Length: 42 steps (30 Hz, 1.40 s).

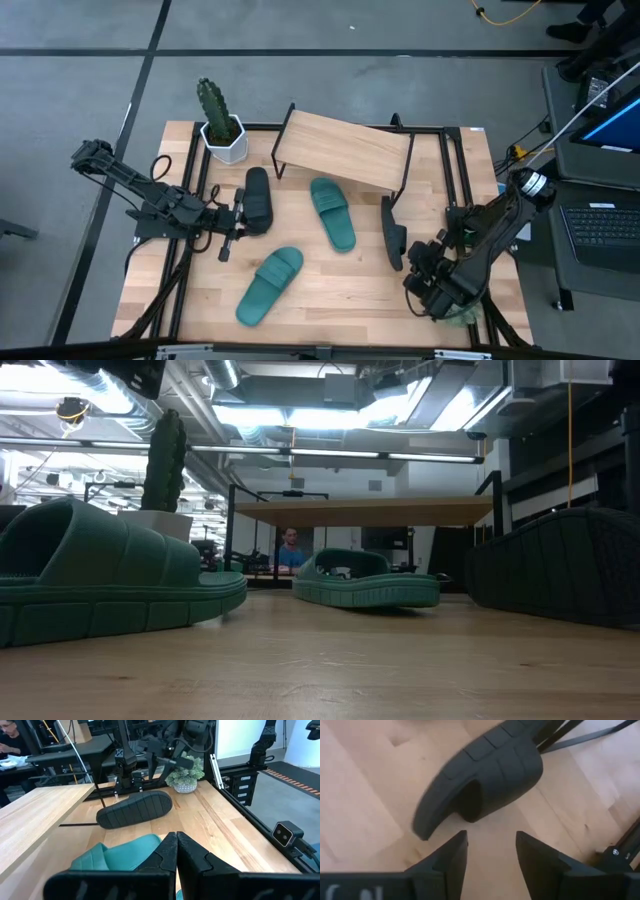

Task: Pick and place slides into the shelf
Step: Put the bottom black slide on the shelf

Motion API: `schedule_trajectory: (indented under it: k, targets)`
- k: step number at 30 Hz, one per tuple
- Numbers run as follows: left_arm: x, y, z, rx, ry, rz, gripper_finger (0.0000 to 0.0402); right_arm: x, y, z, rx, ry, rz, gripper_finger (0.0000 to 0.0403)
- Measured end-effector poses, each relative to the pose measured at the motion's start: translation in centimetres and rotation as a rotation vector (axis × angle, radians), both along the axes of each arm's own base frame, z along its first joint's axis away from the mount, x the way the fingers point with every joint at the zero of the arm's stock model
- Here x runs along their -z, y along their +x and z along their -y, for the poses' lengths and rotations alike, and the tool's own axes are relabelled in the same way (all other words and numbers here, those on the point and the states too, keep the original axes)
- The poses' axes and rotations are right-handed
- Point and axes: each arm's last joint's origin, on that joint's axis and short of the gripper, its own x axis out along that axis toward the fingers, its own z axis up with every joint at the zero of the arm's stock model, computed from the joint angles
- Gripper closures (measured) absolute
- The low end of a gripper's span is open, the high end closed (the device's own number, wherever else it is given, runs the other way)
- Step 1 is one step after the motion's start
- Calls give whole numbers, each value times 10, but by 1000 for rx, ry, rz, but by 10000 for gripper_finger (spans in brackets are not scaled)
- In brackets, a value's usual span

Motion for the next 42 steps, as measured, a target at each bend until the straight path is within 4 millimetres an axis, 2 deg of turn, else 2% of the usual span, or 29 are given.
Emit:
schedule_trajectory:
  k: [7,18,25,38,42]
  targets:
    - [0,0,0,0,0,-1,401,16,4,7,30,21,18,234]
    - [0,0,0,0,0,0,401,25,14,16,77,44,39,241]
    - [0,0,0,0,0,0,401,37,21,27,71,52,36,241]
    - [0,0,0,0,1,-1,401,41,25,38,113,32,24,242]
    - [0,0,0,0,1,-1,401,41,25,38,113,31,25,261]
